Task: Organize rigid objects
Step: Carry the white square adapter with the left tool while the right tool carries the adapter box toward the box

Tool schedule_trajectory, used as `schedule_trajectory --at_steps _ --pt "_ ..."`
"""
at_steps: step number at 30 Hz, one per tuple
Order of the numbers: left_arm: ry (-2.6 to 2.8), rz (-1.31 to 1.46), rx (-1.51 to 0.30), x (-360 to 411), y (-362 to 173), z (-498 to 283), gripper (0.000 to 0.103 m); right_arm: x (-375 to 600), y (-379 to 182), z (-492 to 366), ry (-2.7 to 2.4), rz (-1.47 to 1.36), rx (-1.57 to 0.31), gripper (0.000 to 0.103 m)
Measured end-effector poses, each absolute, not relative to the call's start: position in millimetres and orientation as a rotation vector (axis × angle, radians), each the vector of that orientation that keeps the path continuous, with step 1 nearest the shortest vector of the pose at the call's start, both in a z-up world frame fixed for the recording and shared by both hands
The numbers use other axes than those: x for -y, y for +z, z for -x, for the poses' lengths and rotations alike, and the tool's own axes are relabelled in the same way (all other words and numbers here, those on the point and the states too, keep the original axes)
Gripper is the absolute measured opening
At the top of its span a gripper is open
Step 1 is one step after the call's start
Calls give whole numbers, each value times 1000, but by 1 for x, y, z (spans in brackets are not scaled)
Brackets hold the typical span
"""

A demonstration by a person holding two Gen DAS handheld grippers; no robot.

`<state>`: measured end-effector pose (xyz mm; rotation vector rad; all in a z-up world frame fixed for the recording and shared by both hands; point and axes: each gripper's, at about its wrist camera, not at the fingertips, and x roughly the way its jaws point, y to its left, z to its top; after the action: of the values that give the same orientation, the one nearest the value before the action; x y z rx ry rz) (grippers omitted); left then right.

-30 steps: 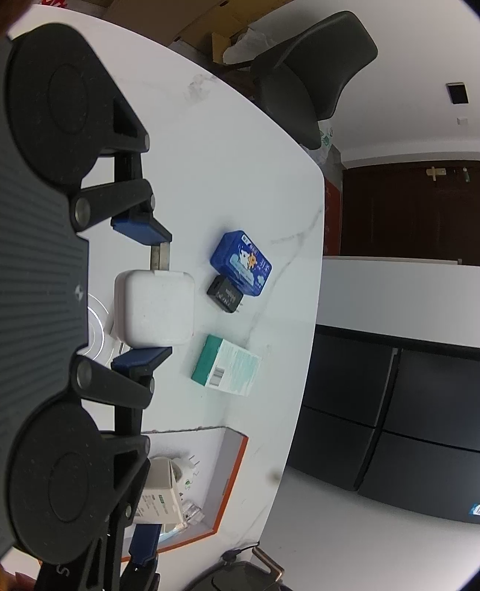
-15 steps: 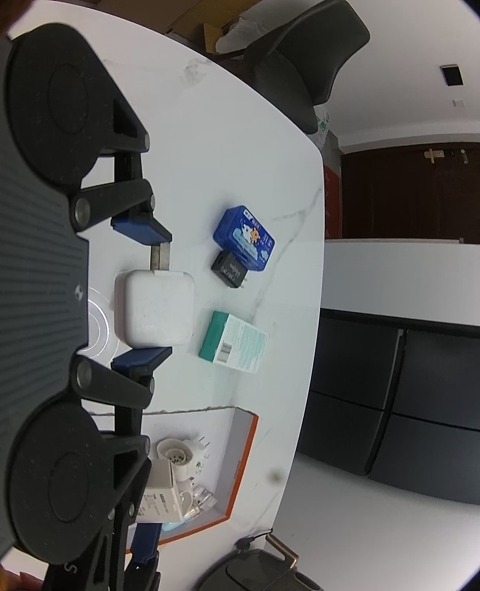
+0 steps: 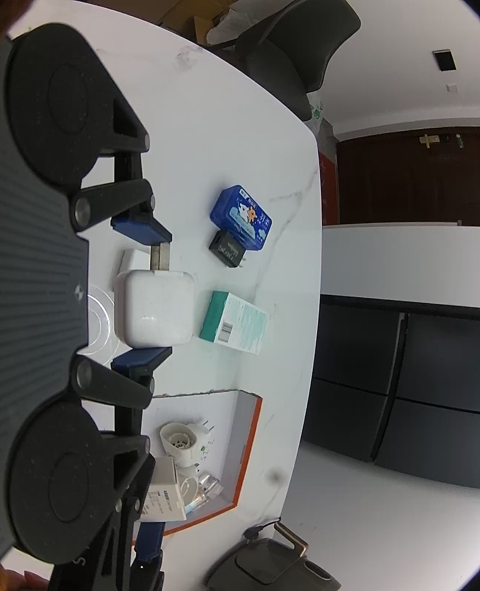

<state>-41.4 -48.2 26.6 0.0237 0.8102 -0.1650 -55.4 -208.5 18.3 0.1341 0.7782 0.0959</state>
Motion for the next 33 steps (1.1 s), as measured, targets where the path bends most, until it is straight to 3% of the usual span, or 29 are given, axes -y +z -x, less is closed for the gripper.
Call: schedule_trajectory --at_steps 33 --pt "-214 -42 -812 69 23 50 58 220 14 64 36 -154 -799 71"
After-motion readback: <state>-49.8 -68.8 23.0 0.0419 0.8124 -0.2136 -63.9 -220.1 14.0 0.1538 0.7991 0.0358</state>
